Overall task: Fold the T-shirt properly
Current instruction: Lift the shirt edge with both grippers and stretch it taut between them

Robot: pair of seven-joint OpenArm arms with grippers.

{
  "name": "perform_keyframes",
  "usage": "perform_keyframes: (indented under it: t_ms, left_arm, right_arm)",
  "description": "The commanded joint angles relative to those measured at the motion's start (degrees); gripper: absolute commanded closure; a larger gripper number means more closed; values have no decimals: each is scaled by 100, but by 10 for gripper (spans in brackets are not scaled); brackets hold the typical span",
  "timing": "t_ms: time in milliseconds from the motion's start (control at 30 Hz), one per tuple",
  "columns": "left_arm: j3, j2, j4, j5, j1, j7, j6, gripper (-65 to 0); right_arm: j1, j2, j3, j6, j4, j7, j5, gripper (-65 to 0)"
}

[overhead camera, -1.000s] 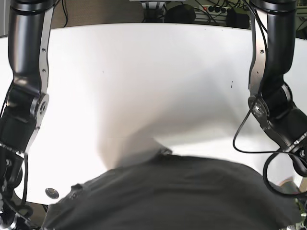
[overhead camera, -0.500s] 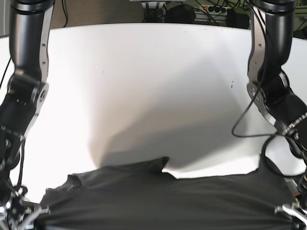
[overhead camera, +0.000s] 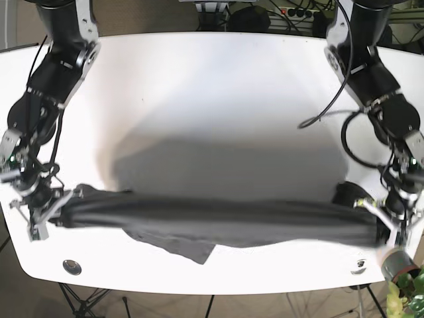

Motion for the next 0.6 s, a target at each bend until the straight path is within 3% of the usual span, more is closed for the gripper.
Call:
perform_keyframes:
  t_ms: [0, 267, 567]
  left_arm:
    - [-100, -131, 220, -103, 127, -142, 109, 0]
    - [-451, -131, 510, -464, 1516, -160, 109, 0]
    - [-847, -140, 510, -525, 2413, -169, 83, 0]
  right_arm:
    - [-66, -34, 125, -45, 379, 187, -25, -22]
    - [-1419, -543, 477, -45, 986, 187, -25, -22]
    - [-2430, -834, 749, -36, 1311, 187, -25, -22]
